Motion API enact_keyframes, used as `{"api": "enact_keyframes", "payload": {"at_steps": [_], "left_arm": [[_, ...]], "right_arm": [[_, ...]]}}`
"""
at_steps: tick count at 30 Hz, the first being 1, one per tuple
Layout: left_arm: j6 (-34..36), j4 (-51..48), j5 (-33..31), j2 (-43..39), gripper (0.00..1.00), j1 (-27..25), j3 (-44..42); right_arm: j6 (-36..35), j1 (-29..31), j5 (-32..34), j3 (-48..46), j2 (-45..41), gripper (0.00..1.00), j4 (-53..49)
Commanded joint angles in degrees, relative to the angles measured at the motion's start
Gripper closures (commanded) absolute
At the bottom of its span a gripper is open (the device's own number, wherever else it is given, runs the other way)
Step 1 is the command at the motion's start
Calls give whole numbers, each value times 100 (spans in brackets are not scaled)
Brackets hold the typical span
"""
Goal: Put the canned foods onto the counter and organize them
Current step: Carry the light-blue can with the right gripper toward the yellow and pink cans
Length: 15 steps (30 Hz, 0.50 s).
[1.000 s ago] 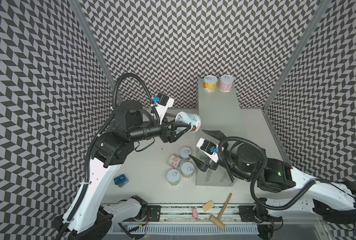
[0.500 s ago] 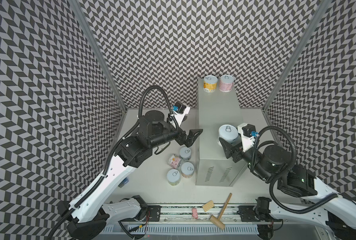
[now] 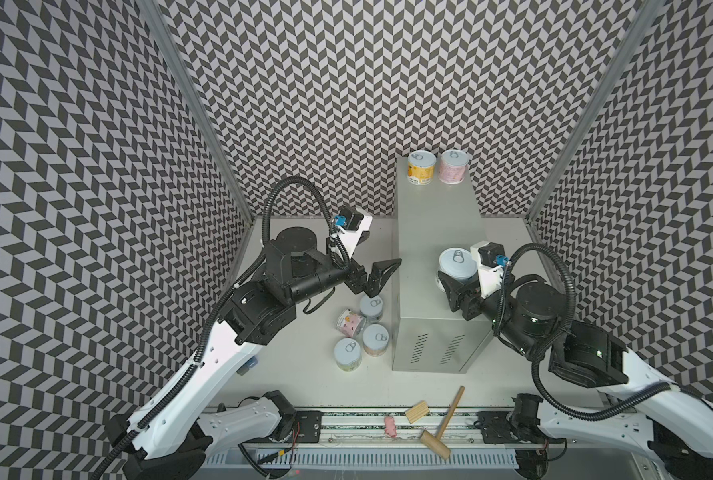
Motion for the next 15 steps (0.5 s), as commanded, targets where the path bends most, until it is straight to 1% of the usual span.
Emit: {"api": "enact_keyframes", "payload": {"at_steps": [1,6,15], "left_arm": [[113,242,-72,-108,100,-73,309],[123,251,-38,-113,100,-114,349],[132,268,32,-78,100,-187,325]], "right_arm": [[-56,-22,15,68,32,14,367],[10,-34,46,93,24,25,271],[371,-83,-247,108,-120,32,320]]}}
